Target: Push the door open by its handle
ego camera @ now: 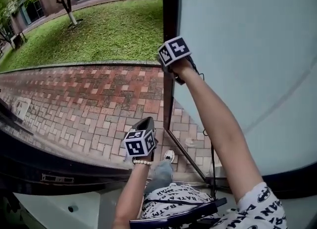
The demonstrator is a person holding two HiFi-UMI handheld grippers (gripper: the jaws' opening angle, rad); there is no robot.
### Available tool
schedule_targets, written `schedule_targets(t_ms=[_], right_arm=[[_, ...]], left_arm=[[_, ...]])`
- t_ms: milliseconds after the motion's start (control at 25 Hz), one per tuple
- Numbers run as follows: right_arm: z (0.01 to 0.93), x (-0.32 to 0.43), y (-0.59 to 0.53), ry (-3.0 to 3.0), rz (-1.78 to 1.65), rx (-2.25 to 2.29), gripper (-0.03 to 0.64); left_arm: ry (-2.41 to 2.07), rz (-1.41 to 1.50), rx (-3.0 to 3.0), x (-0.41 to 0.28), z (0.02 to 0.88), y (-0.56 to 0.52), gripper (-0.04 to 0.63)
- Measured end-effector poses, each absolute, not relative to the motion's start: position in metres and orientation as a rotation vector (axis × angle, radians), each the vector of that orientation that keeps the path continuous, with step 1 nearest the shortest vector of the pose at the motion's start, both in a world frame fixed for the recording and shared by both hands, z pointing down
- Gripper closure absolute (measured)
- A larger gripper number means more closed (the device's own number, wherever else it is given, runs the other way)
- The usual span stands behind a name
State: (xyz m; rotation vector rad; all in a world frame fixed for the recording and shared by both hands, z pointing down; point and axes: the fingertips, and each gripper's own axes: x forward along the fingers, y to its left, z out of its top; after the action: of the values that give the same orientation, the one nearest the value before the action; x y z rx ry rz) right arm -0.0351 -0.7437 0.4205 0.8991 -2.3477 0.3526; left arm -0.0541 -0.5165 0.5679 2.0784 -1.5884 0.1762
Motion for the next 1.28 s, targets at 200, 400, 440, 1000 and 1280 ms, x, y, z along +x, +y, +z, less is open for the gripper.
schedule_targets(t_ms=[200, 400, 440, 1000, 1280], right_arm=[[0.42, 0.03, -0.795, -2.308, 0.4, 1.008, 0.597], [0.419, 0.103, -0.842, -2.255, 0.433, 1.136, 0.598], [0.418, 0.118, -0.85, -2.242, 0.44, 1.161, 0.598], [0.415, 0.347, -0.929, -2.048, 0.538, 1.529, 0.601], [0.411, 0.452, -0.944, -1.947, 0.567, 1.674, 0.603]], left_arm=[[-1.54, 0.222, 2.097, -0.035, 0.574, -0.555, 0.603], [-1.517, 0.234, 2.083, -0.035, 0.583, -0.589, 0.603], [-1.513, 0.236, 2.082, -0.036, 0.584, -0.596, 0.603], [-1.438, 0.283, 2.112, -0.028, 0.59, -0.69, 0.603], [-1.447, 0.302, 2.103, -0.039, 0.597, -0.722, 0.603]])
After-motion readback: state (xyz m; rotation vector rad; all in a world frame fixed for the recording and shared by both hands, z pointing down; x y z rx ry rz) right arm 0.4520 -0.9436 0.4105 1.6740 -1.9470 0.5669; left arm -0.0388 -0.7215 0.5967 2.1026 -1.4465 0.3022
